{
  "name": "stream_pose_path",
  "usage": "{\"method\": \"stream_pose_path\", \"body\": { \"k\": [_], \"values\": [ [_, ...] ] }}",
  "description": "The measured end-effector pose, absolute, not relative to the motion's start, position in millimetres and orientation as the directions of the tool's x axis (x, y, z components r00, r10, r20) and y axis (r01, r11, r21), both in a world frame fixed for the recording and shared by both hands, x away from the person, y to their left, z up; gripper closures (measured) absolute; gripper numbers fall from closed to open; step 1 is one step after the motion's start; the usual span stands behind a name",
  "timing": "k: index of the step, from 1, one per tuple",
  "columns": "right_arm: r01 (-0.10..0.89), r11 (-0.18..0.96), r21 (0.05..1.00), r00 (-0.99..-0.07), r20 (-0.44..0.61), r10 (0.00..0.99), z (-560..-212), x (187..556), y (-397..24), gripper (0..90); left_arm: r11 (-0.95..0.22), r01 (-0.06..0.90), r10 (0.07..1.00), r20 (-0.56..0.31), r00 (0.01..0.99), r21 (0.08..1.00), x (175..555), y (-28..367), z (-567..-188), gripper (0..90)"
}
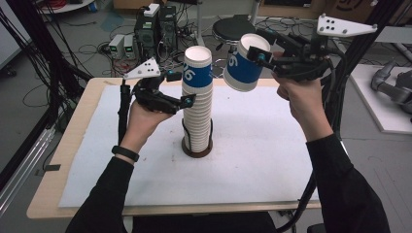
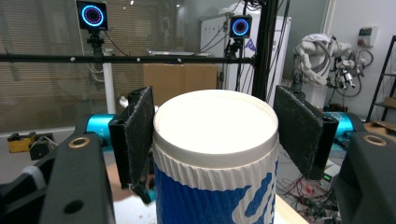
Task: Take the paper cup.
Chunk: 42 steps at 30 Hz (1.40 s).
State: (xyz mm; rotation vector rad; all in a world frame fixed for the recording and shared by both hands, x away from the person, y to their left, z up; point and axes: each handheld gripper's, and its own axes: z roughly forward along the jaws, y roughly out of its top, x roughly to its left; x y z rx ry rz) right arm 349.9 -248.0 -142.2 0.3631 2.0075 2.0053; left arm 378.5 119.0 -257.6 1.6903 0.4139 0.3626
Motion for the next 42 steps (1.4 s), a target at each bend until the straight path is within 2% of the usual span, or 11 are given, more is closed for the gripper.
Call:
{"method": "stream_pose_path", "body": {
  "k": [9, 19, 42],
  "values": [
    [0.015, 0.017, 1.000, -0.930, 0.008, 0.368, -173.2, 344.1, -260.0, 32.1, -0.148, 0.056, 0.491, 0.024, 0.871, 0.987, 354.1, 134.7, -269.7, 6.6],
    [0.055, 0.036, 0.998, -0.927, 0.038, 0.374, -209.5, 338.6, -266.6, 32.1, -0.146, 0.075, 0.461, 0.000, 0.887, 0.986, 324.3, 140.7, -291.6, 6.6],
    [0.133, 0.063, 0.989, -0.916, 0.098, 0.389, -280.5, 324.6, -272.5, 32.1, -0.122, 0.075, 0.440, -0.013, 0.898, 0.990, 303.9, 141.6, -330.2, 6.6]
  ]
}}
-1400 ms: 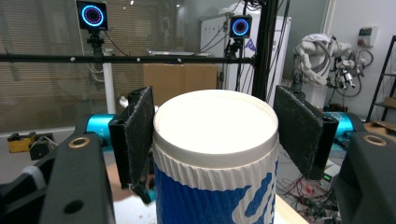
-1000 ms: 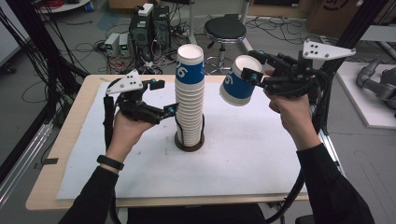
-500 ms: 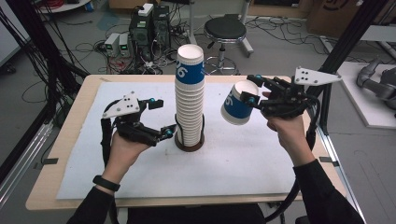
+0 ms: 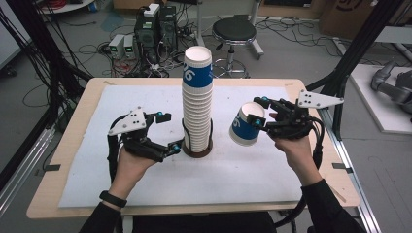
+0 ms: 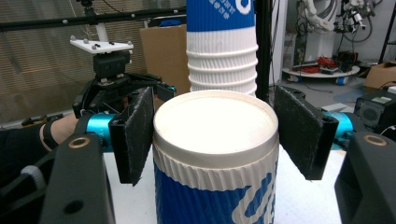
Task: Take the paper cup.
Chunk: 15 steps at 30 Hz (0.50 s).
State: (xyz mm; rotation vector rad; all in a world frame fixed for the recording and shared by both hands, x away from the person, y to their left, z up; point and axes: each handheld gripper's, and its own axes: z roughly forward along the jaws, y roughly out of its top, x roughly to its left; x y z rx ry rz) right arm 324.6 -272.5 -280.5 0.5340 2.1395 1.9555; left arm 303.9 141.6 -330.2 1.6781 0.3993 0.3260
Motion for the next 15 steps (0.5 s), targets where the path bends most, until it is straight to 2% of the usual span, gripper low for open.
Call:
{"method": "stream_pose_path", "body": {
  "k": [15],
  "values": [
    [0.176, 0.064, 0.982, -0.902, 0.135, 0.410, -305.4, 321.7, -286.1, 32.1, -0.124, 0.082, 0.408, -0.024, 0.913, 0.989, 302.6, 135.6, -342.6, 6.7]
  ]
}}
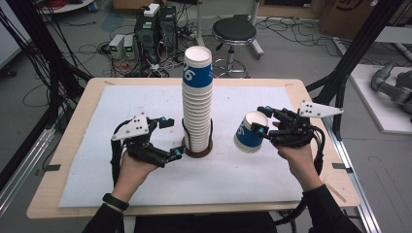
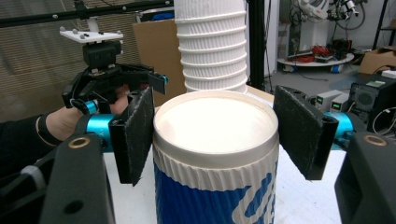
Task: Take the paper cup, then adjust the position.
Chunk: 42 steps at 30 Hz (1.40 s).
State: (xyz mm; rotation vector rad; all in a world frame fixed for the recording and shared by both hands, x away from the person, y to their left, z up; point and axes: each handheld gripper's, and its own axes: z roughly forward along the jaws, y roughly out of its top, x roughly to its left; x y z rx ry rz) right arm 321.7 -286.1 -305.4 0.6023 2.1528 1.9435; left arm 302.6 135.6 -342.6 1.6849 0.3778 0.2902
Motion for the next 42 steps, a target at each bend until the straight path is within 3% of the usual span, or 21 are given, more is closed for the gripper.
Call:
{"method": "stream_pose_path", "body": {
  "k": [11, 25, 42],
  "values": [
    [0.177, 0.070, 0.982, -0.909, 0.136, 0.393, -307.7, 316.1, -287.8, 32.1, -0.130, 0.036, 0.341, 0.011, 0.940, 0.991, 293.5, 117.3, -338.2, 11.2],
    [0.180, 0.077, 0.981, -0.940, 0.149, 0.308, -308.3, 312.5, -286.2, 32.1, -0.167, 0.064, 0.206, -0.029, 0.978, 0.984, 286.8, 80.1, -340.8, 11.2],
    [0.158, 0.112, 0.981, -0.972, 0.134, 0.193, -313.0, 305.1, -262.7, 32.2, -0.184, 0.110, 0.127, -0.088, 0.988, 0.977, 289.3, 48.5, -349.7, 10.9]
  ]
}}
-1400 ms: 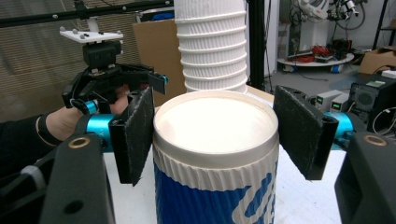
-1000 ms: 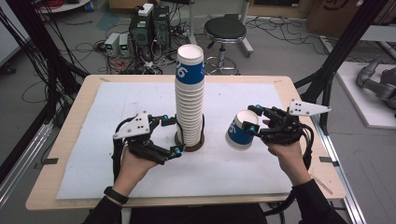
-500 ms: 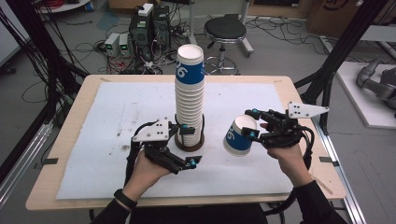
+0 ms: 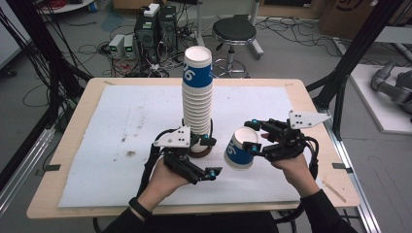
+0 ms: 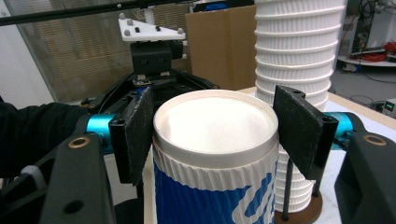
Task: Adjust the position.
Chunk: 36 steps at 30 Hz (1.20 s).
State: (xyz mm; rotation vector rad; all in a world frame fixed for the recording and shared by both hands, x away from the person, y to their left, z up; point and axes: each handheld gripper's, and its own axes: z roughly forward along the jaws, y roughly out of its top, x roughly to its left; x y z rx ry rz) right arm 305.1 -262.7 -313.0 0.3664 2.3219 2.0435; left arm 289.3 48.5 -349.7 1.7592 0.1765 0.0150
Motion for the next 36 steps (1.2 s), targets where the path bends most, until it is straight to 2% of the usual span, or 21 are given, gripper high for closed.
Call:
{"method": "stream_pose_path", "body": {
  "k": [27, 36],
  "values": [
    [0.144, 0.142, 0.979, -0.985, 0.128, 0.114, -317.4, 295.9, -232.2, 32.2, -0.236, 0.156, 0.102, -0.135, 0.986, 0.959, 293.9, 17.9, -369.3, 9.2],
    [0.146, 0.145, 0.979, -0.985, 0.130, 0.114, -318.2, 296.2, -230.8, 32.3, -0.228, 0.163, 0.087, -0.147, 0.985, 0.960, 296.7, 20.4, -370.2, 17.5]
  ]
}}
